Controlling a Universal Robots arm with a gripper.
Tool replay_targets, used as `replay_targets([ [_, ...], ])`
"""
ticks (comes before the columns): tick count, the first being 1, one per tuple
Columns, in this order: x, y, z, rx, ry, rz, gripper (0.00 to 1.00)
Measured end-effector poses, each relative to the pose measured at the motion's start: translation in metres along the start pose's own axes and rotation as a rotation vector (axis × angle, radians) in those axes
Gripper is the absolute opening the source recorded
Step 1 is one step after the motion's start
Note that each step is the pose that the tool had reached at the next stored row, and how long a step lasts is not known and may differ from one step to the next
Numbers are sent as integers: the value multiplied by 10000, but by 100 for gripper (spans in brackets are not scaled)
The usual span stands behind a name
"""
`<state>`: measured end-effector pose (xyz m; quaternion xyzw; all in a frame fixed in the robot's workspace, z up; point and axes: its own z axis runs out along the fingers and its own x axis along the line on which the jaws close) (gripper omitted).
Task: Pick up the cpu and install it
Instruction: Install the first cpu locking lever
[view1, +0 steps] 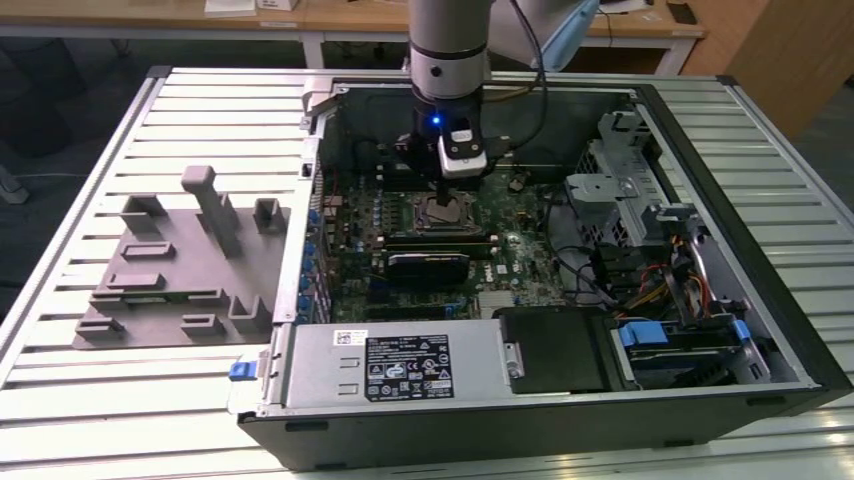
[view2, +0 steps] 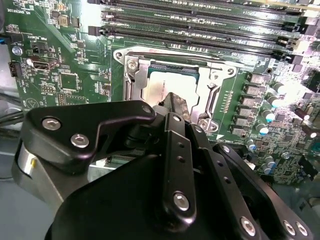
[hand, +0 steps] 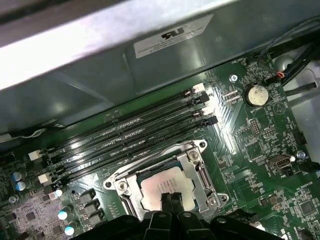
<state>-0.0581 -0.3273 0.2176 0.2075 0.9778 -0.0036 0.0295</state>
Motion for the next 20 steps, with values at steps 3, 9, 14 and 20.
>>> replay_targets([
  [3, -17, 7, 1, 45, 101, -32, 11],
  [9, -23, 10, 2, 27, 104, -342, 11],
  [14, -30, 14, 3, -6, 106, -949, 11],
  [20, -38, 17, 5, -44, 108, -1673, 11],
])
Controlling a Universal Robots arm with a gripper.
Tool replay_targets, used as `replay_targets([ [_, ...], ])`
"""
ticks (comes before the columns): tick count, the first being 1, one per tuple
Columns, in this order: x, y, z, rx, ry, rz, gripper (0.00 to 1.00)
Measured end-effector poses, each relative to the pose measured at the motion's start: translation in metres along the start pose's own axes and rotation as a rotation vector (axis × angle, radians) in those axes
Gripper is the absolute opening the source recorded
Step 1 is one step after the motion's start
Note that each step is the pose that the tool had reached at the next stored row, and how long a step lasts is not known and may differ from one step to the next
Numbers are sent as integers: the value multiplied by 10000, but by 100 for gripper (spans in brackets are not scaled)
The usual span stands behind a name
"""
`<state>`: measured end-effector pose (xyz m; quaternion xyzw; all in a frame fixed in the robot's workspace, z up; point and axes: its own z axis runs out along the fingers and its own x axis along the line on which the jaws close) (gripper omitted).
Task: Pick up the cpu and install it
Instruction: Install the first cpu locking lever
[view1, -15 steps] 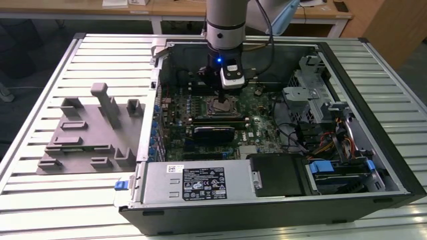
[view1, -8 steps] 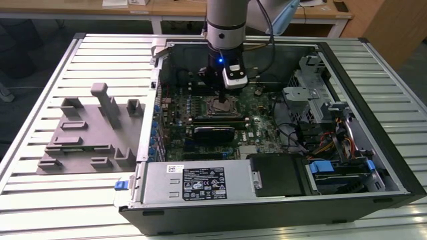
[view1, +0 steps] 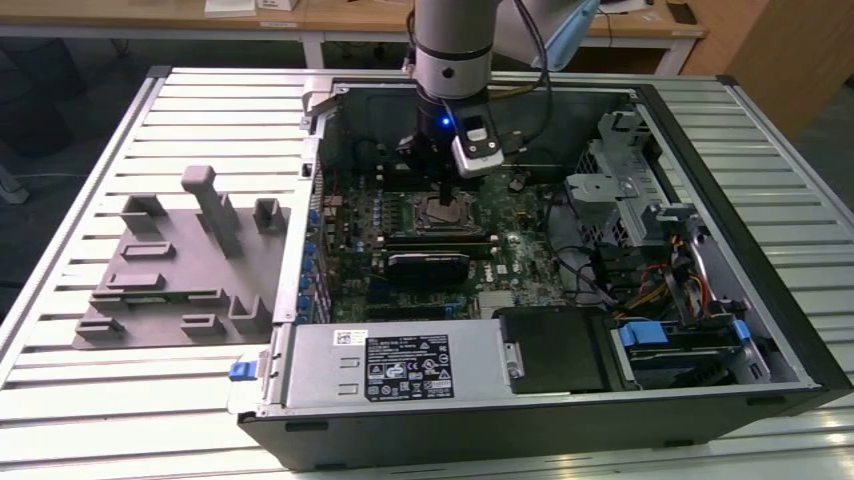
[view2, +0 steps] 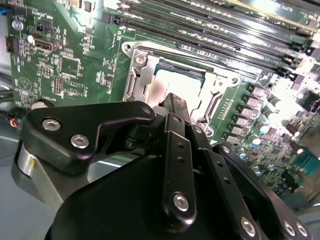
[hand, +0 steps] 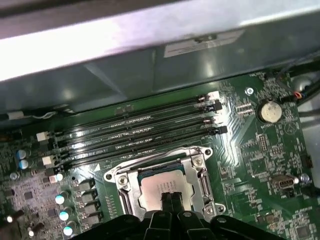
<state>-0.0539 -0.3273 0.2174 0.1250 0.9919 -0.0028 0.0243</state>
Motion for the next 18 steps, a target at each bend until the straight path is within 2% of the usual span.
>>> replay_targets([
  [3, -4, 1, 1, -16, 1, -323, 11],
  [6, -4, 0, -11, -16, 1, -345, 11],
  [14, -12, 1, -165, -17, 1, -347, 11],
  [18, -15, 1, -209, -18, 1, -347, 11],
])
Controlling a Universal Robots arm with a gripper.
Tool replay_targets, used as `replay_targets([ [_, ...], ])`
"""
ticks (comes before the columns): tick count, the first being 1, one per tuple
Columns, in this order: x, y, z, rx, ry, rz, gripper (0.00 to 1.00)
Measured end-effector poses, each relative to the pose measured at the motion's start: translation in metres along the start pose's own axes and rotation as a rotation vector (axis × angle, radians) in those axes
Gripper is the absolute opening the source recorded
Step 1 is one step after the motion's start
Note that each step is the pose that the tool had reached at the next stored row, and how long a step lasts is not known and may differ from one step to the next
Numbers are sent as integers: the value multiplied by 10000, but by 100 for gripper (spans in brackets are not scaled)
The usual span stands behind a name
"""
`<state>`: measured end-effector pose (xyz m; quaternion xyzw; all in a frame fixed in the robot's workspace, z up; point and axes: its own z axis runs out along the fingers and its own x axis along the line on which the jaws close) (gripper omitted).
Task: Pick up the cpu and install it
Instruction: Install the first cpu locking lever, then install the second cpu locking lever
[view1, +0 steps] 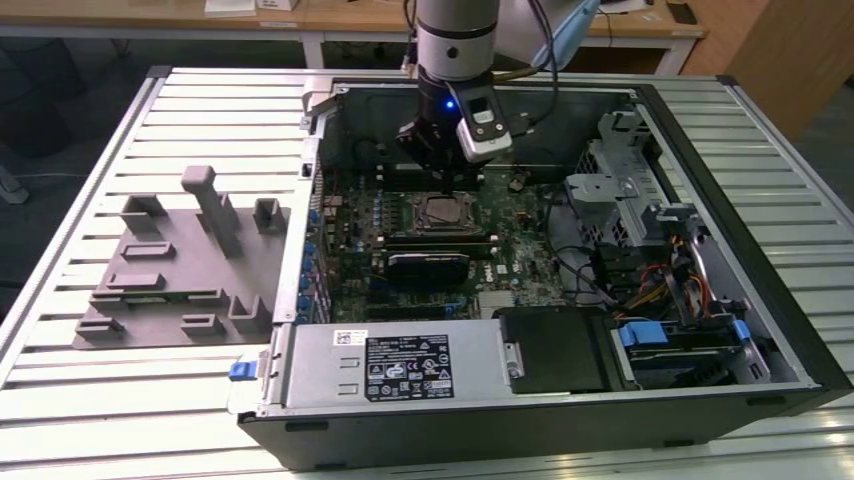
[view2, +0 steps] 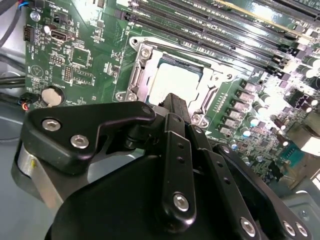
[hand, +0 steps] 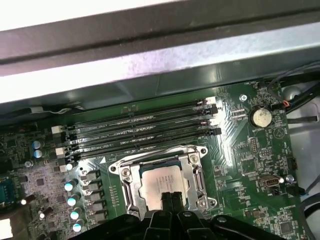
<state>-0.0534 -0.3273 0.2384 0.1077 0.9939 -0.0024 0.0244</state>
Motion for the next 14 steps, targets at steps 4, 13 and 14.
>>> replay_targets([
  [4, 0, 0, -5, 0, 0, 0, 11],
  [13, 0, 0, -7, 0, 0, 0, 11],
  [14, 0, 0, -13, 6, 3, -1, 11],
])
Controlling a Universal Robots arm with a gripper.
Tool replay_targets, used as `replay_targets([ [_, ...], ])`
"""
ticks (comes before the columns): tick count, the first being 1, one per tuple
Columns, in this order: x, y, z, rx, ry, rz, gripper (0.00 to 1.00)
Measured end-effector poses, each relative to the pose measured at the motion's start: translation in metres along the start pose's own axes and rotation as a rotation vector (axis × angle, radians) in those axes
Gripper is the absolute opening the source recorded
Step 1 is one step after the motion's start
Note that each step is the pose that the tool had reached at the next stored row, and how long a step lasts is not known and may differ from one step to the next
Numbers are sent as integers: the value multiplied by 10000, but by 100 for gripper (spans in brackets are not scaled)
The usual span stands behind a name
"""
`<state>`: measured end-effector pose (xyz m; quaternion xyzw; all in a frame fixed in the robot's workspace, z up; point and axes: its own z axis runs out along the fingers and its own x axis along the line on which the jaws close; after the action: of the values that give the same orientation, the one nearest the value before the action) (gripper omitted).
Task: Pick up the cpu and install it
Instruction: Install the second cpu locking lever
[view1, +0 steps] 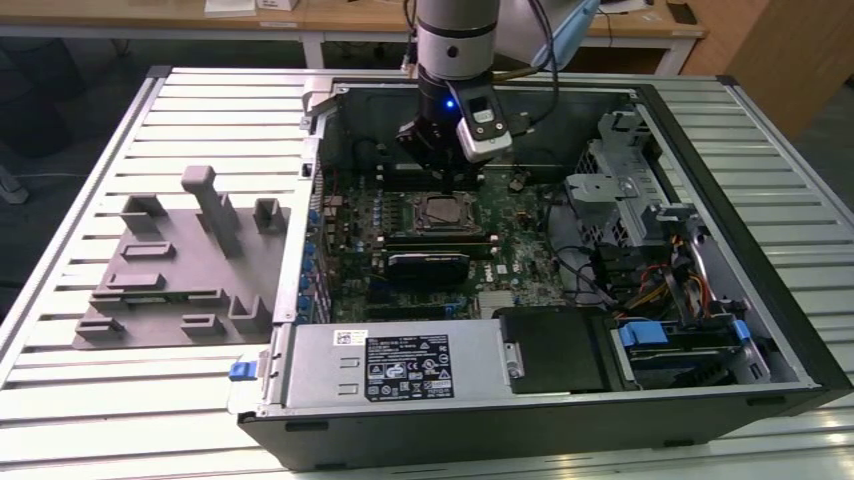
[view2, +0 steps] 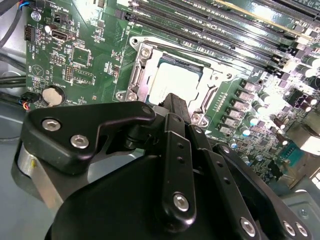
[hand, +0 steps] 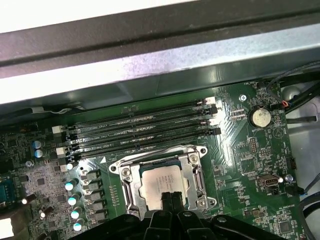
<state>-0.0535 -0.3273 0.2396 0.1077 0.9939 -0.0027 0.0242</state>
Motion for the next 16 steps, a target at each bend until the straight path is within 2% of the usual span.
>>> replay_targets([
  [6, -4, 1, -84, -6, -2, 1, 11],
  [11, -7, -14, -86, -4, -2, 0, 11],
  [16, -26, -101, -84, -2, -3, 1, 11],
])
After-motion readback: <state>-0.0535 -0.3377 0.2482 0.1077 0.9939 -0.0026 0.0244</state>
